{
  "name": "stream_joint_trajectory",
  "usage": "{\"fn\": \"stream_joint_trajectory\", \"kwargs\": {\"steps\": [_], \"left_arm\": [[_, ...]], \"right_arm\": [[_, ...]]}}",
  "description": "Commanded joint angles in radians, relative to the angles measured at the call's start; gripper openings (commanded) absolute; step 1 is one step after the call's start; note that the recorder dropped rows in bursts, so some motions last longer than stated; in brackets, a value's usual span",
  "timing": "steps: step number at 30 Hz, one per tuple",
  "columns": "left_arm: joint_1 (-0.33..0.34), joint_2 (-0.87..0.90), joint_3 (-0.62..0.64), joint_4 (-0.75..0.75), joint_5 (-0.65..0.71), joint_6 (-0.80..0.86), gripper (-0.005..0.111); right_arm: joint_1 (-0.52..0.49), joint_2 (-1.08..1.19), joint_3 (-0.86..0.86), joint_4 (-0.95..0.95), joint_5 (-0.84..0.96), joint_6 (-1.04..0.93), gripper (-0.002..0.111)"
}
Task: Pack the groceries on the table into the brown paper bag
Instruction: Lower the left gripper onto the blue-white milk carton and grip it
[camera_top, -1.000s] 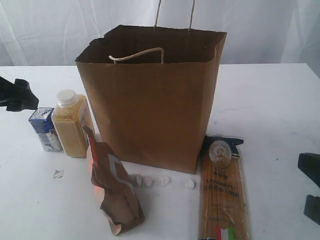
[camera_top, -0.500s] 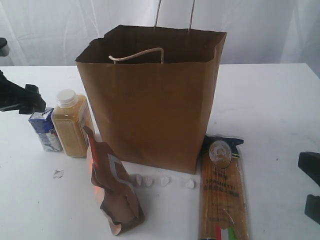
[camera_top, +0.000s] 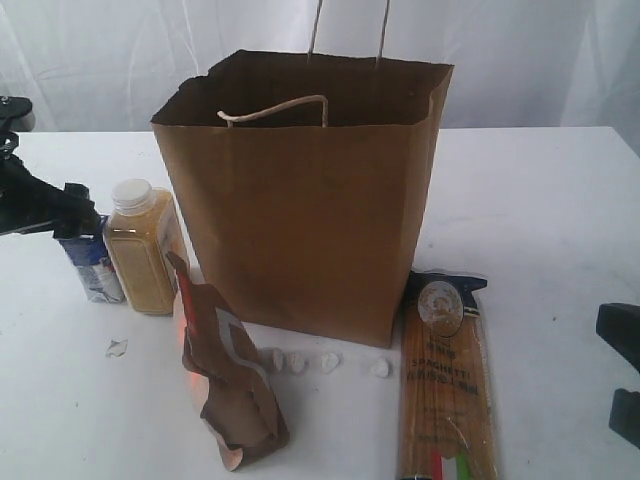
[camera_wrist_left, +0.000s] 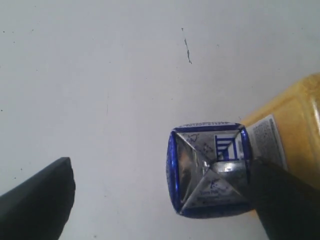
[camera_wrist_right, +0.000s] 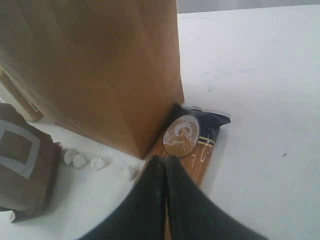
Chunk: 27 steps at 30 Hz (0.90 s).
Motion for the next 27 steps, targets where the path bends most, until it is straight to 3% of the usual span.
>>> {"fn": "stream_joint_trajectory", "kwargs": {"steps": [1, 8, 14, 27], "left_arm": [[0.003, 0.018, 0.006, -0.015, -0.018, -0.006, 0.093], [-0.003, 0.03, 0.006, -0.035, -0.005, -0.009, 0.093], [-0.058, 0.026, 0.004, -0.049, 0.013, -0.009, 0.093], [-0.058, -0.021, 0.004, -0.07, 0.021, -0.009, 0.093]], "right_arm": [[0.001, -0.005, 0.006, -0.005, -0.015, 0.0, 0.0], [0.001, -0.005, 0.006, -0.005, -0.015, 0.0, 0.0], [0.001, -0.005, 0.006, -0.005, -0.013, 0.0, 0.0], [0.001, -0.005, 0.006, -0.005, -0.013, 0.0, 0.0]]}}
